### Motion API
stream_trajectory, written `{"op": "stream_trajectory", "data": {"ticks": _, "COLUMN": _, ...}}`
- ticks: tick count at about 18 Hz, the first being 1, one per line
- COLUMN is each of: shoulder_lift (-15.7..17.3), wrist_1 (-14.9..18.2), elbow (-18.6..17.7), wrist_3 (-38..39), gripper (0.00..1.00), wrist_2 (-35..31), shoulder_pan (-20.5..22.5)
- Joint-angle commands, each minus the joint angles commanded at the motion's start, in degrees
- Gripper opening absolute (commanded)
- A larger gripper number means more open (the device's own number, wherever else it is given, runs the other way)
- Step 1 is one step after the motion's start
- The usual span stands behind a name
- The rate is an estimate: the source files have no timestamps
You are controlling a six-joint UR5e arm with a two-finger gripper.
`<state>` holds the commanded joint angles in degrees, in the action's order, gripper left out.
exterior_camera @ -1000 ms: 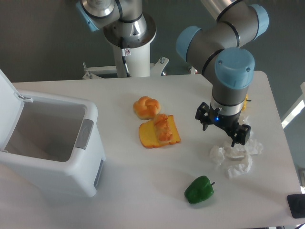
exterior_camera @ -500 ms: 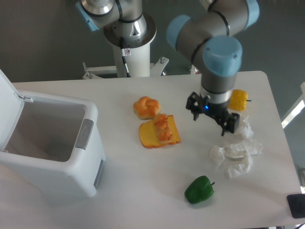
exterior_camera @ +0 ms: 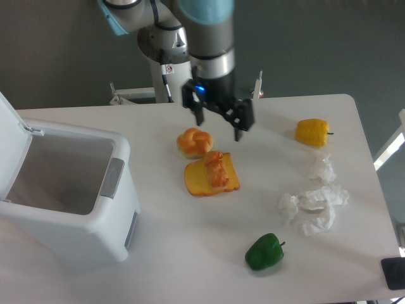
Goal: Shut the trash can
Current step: 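Move the gripper over toward the raised trash can lid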
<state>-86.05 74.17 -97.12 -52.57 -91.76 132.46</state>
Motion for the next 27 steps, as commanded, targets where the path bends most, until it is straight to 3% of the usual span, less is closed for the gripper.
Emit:
{"op": "stream_trajectory", "data": {"ticks": 6, "shoulder_lift": 2.46, "wrist_1": 0.54, "elbow": 0.44, "wrist_3": 14.13, "gripper": 1.00, "wrist_2": 1.49, "shoulder_pan": -10.11}}
{"op": "stream_trajectory", "data": {"ticks": 9, "shoulder_lift": 3.43, "wrist_1": 0.19, "elbow": 0.70, "wrist_3": 20.29, "gripper": 1.00, "wrist_2": 3.07, "shoulder_pan": -12.92}}
{"op": "stream_trajectory", "data": {"ticks": 17, "shoulder_lift": 3.70, "wrist_1": 0.01, "elbow": 3.60, "wrist_3": 28.39, "gripper": 1.00, "wrist_2": 7.11, "shoulder_pan": -17.15}}
{"op": "stream_trajectory", "data": {"ticks": 22, "shoulder_lift": 2.13, "wrist_1": -4.11, "elbow": 6.41, "wrist_3": 34.19, "gripper": 1.00, "wrist_2": 8.44, "shoulder_pan": -18.20}}
{"op": "stream_trajectory", "data": {"ticks": 27, "shoulder_lift": 0.71, "wrist_1": -4.91, "elbow": 8.26, "wrist_3": 37.18, "gripper": 1.00, "wrist_2": 8.44, "shoulder_pan": -21.27}}
